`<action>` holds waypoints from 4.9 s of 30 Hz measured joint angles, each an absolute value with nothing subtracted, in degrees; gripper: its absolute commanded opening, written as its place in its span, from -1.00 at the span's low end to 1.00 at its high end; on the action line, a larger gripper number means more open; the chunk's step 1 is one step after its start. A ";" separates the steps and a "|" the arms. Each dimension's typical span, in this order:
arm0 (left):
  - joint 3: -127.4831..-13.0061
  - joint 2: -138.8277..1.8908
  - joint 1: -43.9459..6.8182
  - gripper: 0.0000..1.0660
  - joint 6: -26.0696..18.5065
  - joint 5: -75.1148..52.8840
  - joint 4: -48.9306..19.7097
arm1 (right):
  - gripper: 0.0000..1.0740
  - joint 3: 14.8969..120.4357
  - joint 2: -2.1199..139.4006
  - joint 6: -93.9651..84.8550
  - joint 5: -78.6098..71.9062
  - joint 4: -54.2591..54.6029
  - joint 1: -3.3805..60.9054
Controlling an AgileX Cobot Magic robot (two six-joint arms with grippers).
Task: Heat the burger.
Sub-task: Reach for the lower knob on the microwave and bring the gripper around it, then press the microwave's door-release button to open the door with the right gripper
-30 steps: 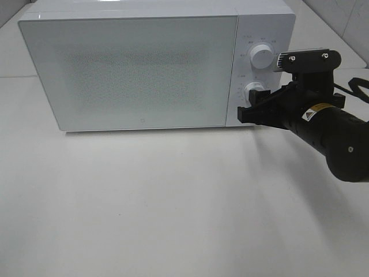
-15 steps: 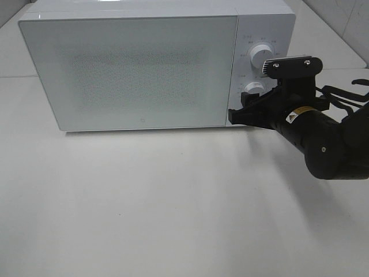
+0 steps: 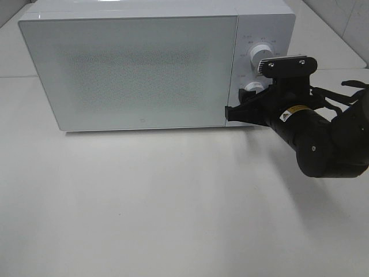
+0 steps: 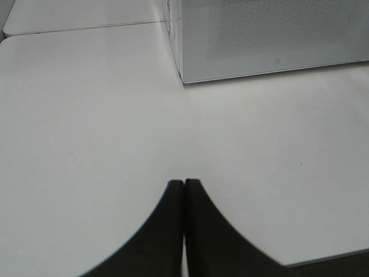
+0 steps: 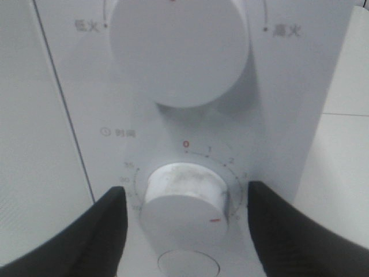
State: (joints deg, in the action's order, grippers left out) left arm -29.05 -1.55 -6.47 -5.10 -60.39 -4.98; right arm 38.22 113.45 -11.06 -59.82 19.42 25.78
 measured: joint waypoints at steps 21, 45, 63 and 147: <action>-29.05 -1.55 -6.47 -0.99 -5.10 -60.39 -4.98 | -1.00 38.85 113.56 -10.94 -58.56 20.68 26.24; -29.05 -1.55 -6.47 -0.99 -5.10 -60.39 -4.98 | -1.00 38.27 114.08 67.44 -61.99 19.65 26.24; -29.05 -1.55 -6.47 -0.99 -5.10 -60.39 -4.98 | 0.13 38.16 114.59 80.96 -63.54 19.71 26.30; -29.05 -1.55 -6.47 -0.99 -5.10 -60.39 -4.98 | -0.04 58.38 89.21 11.52 44.40 -6.19 20.74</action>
State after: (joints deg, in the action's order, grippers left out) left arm -29.05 -1.55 -6.47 -5.10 -60.39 -4.98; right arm 58.38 89.21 11.52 44.40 -6.19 20.74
